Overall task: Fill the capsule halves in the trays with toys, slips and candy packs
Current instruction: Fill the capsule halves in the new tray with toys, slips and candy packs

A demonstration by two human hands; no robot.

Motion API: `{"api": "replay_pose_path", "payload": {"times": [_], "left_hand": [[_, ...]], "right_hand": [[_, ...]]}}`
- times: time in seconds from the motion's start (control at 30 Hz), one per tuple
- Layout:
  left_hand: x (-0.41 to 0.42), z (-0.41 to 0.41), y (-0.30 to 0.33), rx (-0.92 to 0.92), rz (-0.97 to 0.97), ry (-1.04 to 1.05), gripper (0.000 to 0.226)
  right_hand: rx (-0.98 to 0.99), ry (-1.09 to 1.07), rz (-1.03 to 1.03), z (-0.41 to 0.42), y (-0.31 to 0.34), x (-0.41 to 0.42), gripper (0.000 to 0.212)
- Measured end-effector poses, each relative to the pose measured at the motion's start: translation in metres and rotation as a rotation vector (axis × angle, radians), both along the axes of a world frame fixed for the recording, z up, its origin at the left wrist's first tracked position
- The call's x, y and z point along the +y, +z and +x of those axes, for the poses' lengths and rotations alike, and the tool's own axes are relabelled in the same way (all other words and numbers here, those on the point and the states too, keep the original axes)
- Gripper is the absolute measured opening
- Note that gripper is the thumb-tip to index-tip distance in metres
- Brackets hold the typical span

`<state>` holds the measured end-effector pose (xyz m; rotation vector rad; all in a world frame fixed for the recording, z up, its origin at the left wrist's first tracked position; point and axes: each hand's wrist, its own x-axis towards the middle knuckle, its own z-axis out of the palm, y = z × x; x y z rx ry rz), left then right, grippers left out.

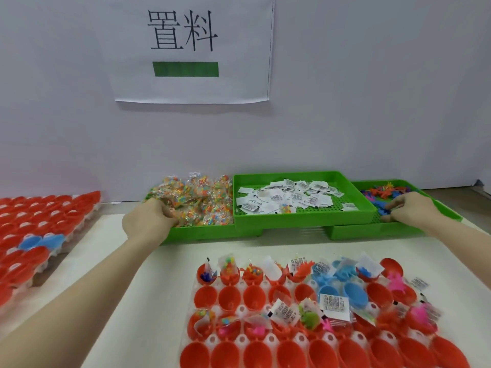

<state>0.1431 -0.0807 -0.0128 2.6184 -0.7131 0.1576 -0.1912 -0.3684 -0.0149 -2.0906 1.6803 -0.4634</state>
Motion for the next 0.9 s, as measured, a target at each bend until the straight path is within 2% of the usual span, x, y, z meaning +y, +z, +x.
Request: {"api": "replay_pose_path", "payload": {"times": [0.17,0.3,0.4,0.47,0.57,0.67,0.77,0.9], "left_hand": [[0.003,-0.003,0.001,-0.083,-0.090,-0.006,0.014],[0.005,-0.001,-0.001,-0.052,-0.289,-0.038,0.016],[0.004,-0.005,0.003,0.090,-0.559,-0.049,0.011],[0.007,-0.014,0.009,0.237,-0.770,-0.038,0.006],[0.021,-0.038,0.017,0.370,-1.036,-0.056,0.016],[0.043,-0.067,0.020,0.498,-1.173,-0.122,0.015],[0.063,-0.093,0.021,0.629,-1.213,-0.186,0.018],[0.072,-0.113,0.025,0.559,-1.196,-0.266,0.019]], "right_hand": [[-0.058,0.004,-0.027,-0.001,0.003,0.004,0.024],[0.026,0.056,-0.140,-0.002,0.007,0.010,0.023],[0.001,0.030,-0.269,-0.003,0.011,0.013,0.021],[-0.149,-0.016,-0.346,-0.003,0.016,0.016,0.021],[-0.342,-0.025,-0.449,0.006,0.032,0.030,0.035],[-0.387,0.126,-0.465,0.036,0.051,0.050,0.041],[-0.361,0.307,-0.349,0.079,0.058,0.071,0.027],[-0.145,0.589,-0.217,0.123,0.047,0.097,0.027]]}}
